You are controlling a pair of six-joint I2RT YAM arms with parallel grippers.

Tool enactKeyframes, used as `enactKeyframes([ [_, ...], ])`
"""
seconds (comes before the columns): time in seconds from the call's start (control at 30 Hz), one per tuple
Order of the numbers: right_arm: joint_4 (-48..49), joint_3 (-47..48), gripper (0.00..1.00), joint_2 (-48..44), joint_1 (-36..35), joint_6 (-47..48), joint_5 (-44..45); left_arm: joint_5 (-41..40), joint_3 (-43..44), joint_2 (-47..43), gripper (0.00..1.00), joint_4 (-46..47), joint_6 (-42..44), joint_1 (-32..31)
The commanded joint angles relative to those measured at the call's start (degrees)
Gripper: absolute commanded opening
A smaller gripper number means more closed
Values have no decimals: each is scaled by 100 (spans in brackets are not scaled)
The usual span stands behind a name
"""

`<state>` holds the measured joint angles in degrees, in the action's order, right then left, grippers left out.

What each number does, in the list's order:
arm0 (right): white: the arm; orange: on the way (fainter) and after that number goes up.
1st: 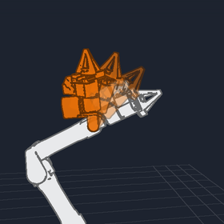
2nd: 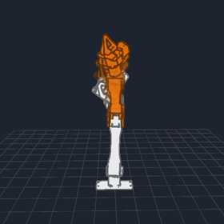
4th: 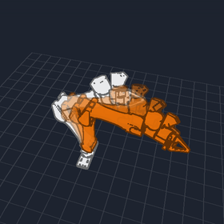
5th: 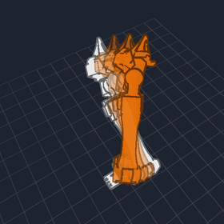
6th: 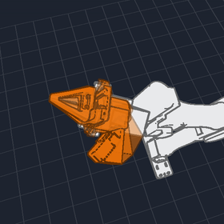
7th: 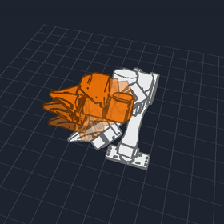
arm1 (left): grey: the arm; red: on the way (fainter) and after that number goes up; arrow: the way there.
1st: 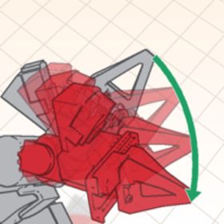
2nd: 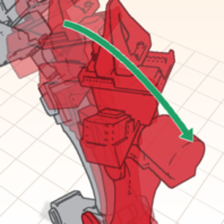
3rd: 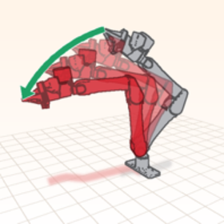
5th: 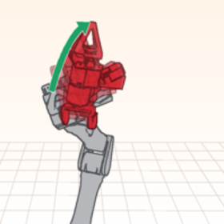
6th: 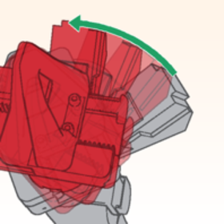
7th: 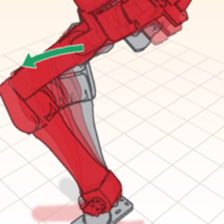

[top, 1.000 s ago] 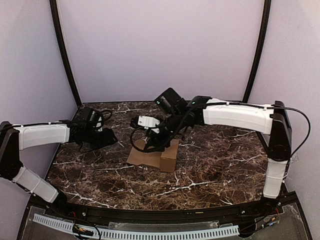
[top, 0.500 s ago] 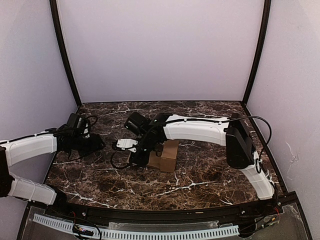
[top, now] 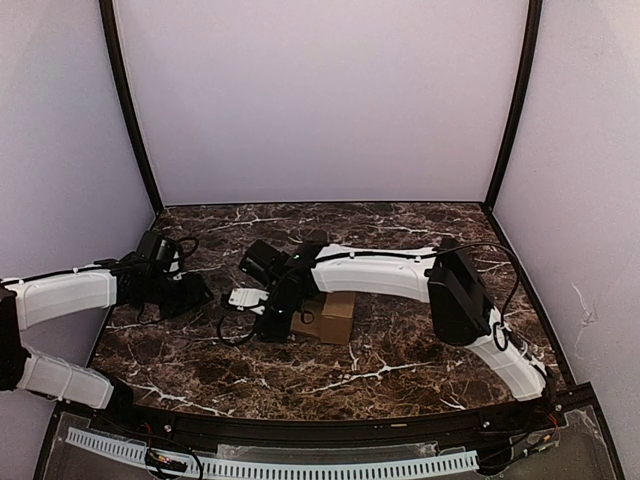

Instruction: Fold the paper box

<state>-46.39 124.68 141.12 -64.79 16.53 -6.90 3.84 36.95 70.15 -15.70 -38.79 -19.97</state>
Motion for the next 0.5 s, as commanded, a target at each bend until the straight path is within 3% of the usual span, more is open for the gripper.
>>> enactKeyframes([
  [0.0, 138, 325, 42, 219, -3, -166, 272, 8, -192, -260, 61, -43, -28, 43],
  [0.27, 229, 308, 0, 125, 37, -349, 163, 36, -294, -257, 61, 44, -46, 45],
  [0.47, 468, 59, 0, -270, 39, -468, -10, 348, -337, 198, 62, 461, -105, 45],
])
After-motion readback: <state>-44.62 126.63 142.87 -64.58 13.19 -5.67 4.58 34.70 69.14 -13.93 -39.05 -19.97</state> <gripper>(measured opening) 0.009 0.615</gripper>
